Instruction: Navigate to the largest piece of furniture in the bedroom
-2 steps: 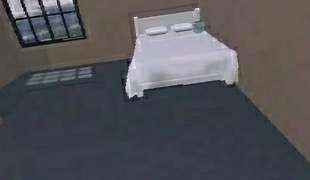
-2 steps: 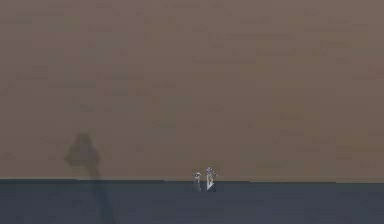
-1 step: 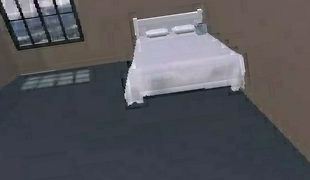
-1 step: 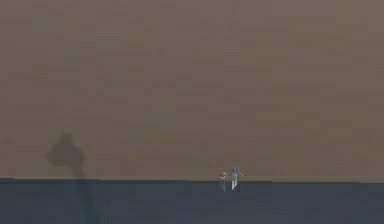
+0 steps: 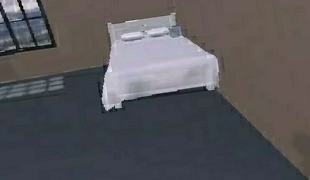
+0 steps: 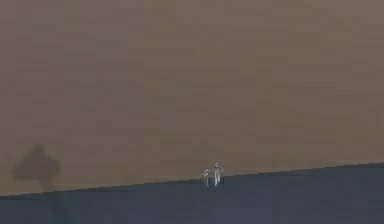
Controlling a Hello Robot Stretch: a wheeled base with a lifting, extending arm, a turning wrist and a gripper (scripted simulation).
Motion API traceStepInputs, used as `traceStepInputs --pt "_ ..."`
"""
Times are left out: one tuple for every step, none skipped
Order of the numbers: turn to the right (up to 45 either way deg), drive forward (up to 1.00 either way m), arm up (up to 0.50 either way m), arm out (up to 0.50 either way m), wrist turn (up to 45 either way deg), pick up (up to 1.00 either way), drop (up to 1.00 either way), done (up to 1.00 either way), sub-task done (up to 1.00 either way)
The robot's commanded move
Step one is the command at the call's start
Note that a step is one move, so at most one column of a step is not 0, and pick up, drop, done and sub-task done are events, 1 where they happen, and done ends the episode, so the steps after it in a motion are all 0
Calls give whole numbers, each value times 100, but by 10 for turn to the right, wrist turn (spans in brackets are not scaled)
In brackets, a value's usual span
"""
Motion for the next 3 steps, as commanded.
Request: traceStepInputs --pt "0 100 0 0 0 0 0 0 0" --pt "0 80 0 0 0 0 0 0 0" --pt "0 0 0 0 0 0 0 100 0"
